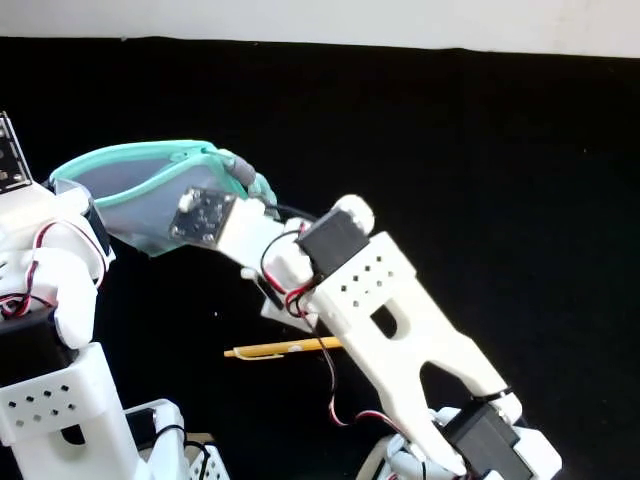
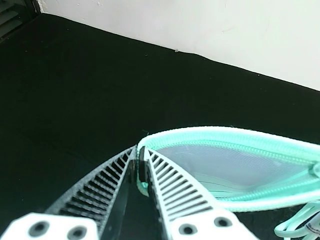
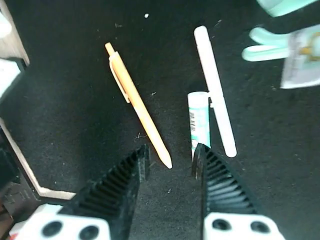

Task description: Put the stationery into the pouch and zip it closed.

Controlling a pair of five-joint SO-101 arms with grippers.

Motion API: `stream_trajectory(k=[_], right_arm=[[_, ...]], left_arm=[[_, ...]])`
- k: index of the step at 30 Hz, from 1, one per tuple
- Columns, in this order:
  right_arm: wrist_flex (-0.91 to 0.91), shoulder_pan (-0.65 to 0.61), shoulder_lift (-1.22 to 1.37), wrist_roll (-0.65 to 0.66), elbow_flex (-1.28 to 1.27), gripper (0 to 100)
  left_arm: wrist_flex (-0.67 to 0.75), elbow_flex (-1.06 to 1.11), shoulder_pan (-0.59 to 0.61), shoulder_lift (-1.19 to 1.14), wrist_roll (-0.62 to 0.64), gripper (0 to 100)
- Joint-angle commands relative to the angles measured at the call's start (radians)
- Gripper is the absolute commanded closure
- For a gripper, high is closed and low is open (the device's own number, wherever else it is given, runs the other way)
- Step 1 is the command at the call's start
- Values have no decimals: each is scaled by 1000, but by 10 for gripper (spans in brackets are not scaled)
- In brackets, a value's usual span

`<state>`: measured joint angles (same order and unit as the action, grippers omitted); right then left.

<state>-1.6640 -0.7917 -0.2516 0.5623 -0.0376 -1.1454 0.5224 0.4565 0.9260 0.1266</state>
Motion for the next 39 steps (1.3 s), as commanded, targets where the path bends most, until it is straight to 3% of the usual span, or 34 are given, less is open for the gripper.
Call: stream_trajectory(k=[1, 9, 15, 28, 39], right_arm=[[77, -13, -48, 37, -91, 848], [251, -18, -76, 117, -314, 848], [367, -93, -68, 164, -450, 847], [565, -113, -58, 236, -605, 846], [628, -111, 156, 344, -575, 846]], left_arm=[[-12, 4, 5, -15, -5, 994], [-14, 4, 12, -15, -5, 994], [-15, 4, 12, -24, -5, 994], [-12, -5, 12, -97, -5, 994], [-14, -7, 12, -97, -5, 994]])
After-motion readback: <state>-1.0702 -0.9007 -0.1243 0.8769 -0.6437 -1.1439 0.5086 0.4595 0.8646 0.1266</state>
